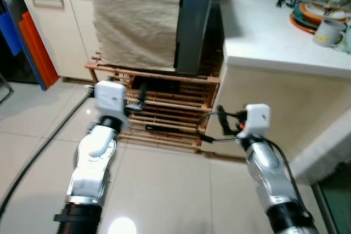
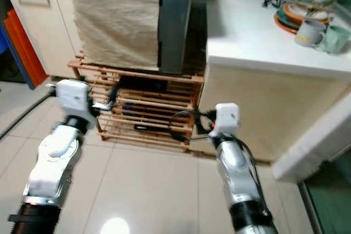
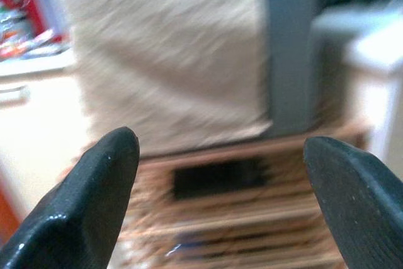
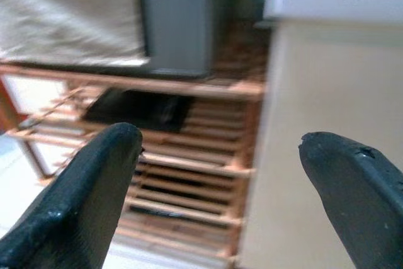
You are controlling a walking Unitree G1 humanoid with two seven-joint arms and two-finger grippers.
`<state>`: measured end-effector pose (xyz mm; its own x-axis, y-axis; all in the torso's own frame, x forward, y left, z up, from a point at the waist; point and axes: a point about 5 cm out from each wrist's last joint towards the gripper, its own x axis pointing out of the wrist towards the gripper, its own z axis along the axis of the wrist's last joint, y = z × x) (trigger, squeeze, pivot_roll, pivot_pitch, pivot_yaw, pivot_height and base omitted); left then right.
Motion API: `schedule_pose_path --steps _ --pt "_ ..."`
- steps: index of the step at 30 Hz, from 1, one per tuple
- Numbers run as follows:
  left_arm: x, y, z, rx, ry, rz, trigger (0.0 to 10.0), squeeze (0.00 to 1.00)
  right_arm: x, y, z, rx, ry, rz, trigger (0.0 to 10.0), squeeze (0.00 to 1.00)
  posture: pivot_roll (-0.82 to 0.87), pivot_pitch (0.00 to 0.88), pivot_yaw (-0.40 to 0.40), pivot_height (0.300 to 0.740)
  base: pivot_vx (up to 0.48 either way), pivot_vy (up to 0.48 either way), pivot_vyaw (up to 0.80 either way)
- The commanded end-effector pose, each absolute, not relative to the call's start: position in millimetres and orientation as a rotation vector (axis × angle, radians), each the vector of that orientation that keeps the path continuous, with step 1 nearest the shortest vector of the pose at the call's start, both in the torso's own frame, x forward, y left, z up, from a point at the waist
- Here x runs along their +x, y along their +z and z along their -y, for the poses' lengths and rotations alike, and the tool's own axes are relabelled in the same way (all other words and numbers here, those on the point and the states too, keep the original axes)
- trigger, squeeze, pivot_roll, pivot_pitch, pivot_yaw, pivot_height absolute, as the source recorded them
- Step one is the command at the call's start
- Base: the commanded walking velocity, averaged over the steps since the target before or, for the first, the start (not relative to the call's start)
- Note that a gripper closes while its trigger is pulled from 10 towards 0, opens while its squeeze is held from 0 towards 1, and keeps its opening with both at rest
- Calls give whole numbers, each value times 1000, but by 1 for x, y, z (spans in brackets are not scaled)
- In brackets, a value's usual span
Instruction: Restocking fridge
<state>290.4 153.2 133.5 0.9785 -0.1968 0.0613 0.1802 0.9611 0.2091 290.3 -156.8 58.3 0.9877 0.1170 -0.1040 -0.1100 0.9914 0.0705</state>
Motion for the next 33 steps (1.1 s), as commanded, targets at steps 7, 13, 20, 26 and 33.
schedule_pose_path --steps 7,13,20,26,33 --pt "301 130 -152 184 -200 63 10000 0 276 51 146 79 106 -112 10000 0 -27 0 18 740 137 0 0" --pt "310 131 -144 122 -213 45 10000 0 277 57 159 77 23 -68 10000 0 -87 0 107 740 480 0 0" --pt "308 128 -136 129 -243 55 10000 0 276 53 175 70 -22 -88 10000 0 -57 0 66 740 480 0 0" --pt "303 121 -136 122 -233 63 10000 0 281 58 167 43 45 -76 10000 0 -68 0 15 740 480 0 0" --pt "309 123 -122 113 -230 90 10000 0 288 57 177 86 32 -103 10000 0 -47 0 -53 740 67 0 0"
